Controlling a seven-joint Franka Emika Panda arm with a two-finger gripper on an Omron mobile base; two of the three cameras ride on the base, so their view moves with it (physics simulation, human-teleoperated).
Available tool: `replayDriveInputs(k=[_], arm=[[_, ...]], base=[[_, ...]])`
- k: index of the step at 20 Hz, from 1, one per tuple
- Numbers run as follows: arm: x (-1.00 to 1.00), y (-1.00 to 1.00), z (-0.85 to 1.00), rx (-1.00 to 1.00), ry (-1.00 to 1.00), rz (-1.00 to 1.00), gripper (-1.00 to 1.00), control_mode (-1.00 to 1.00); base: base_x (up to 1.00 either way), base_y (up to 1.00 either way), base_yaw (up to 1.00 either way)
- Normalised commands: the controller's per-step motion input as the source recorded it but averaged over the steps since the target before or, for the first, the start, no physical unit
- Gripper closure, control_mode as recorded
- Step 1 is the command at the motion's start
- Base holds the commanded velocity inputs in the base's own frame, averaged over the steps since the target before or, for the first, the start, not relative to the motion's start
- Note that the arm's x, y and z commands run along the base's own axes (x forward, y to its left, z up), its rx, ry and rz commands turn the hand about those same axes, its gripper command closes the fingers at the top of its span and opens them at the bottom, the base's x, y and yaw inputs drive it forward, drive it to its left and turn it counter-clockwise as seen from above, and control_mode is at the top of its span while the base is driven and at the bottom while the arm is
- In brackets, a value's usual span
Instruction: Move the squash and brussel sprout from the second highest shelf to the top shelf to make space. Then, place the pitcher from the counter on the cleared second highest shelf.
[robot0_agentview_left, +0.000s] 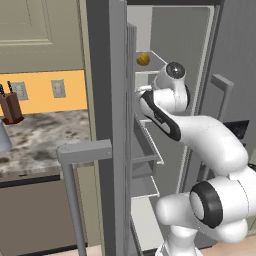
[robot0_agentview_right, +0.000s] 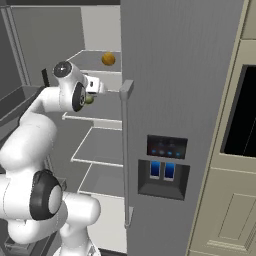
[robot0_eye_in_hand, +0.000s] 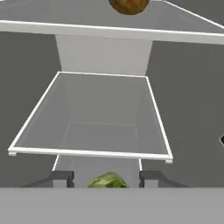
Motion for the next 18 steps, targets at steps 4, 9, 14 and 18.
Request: replayDriveInputs(k=[4,9,14,18], arm=[[0.00,0.15,0.45,0.00,-0.33,0.09,1.00,-1.00],[0.06,0.19,0.51,0.00,-0.28,0.09,1.00,-1.00],[0.10,0.26,0.66,0.00,-0.15,0.08,1.00,-1.00],[0.27,0.19,0.60,0.00,-0.03,0.04,1.00,-1.00]], base=[[0.00,0.00,0.00],[0.00,0.00,0.00],[0.00,0.00,0.00],[0.00,0.00,0.00]])
